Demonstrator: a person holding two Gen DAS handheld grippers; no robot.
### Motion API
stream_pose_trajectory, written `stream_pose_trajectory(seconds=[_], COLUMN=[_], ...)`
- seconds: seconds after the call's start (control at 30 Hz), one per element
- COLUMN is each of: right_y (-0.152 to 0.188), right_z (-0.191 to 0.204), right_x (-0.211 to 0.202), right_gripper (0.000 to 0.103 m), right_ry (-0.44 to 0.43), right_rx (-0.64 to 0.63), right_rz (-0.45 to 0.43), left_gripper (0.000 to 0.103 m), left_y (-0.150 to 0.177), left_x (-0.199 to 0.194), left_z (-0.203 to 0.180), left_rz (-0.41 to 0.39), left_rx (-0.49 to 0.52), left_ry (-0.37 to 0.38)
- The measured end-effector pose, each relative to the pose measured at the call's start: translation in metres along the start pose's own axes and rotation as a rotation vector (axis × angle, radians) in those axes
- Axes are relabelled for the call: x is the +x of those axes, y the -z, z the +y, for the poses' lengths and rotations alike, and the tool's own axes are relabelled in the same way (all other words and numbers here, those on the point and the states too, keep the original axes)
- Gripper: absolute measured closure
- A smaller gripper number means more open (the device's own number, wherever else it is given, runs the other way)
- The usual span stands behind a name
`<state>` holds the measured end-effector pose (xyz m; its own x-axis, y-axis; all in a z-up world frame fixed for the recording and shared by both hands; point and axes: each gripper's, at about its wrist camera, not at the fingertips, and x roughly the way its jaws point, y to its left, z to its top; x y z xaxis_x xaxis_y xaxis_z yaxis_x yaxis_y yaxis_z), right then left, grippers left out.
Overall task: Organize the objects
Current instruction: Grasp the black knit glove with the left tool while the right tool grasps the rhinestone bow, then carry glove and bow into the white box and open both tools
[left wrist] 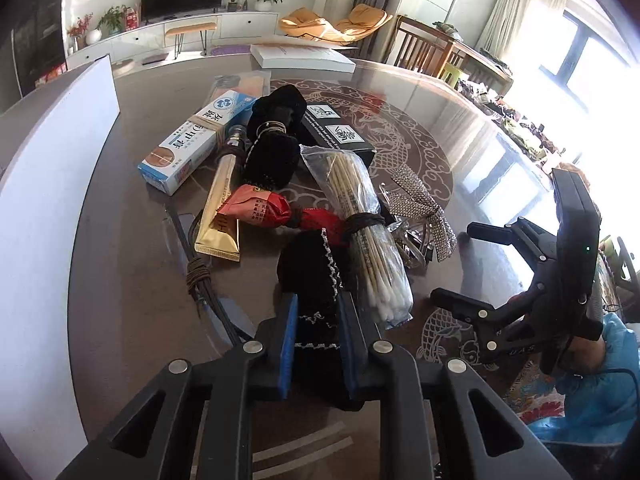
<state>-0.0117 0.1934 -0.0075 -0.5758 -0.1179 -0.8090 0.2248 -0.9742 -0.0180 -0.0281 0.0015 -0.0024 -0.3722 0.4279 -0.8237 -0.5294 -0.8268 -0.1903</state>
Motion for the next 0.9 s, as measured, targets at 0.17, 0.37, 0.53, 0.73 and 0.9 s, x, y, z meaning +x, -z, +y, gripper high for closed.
stream_pose_trajectory(seconds=[0.17, 0.37, 0.53, 0.73, 0.9], right_y=[0.000, 0.000, -0.020, -0.061, -0.071], right_z=[0.000, 0.000, -0.008, 0.019, 0.010], right_x=[0.000, -0.002, -0.019, -0.007, 0.012], right_gripper=[0.000, 0.000, 0.000, 0.007, 0.046], right_ry=[0.000, -0.025, -0.137, -0.213, -0.327], right_rx=[0.000, -0.003, 0.012, -0.102, -0.056], right_rz=[0.000, 0.007, 0.041, 0.041, 0.111], left_gripper=[0.038, 0.047, 0.072, 0.065, 0.049], left_y=[-0.005, -0.002, 0.011, 0.017, 0.018], left_x=[0.008, 0.018, 0.014, 0.011, 0.018], left_z=[-0.009, -0.016, -0.012, 0.000, -0.005], left_rz=[-0.008, -0.025, -0.028, -0.031, 0.000], left_rx=[-0.015, -0.059, -0.095, -0.201, -0.193], left_ry=[-0.072, -0.070, -0.031, -0.045, -0.074])
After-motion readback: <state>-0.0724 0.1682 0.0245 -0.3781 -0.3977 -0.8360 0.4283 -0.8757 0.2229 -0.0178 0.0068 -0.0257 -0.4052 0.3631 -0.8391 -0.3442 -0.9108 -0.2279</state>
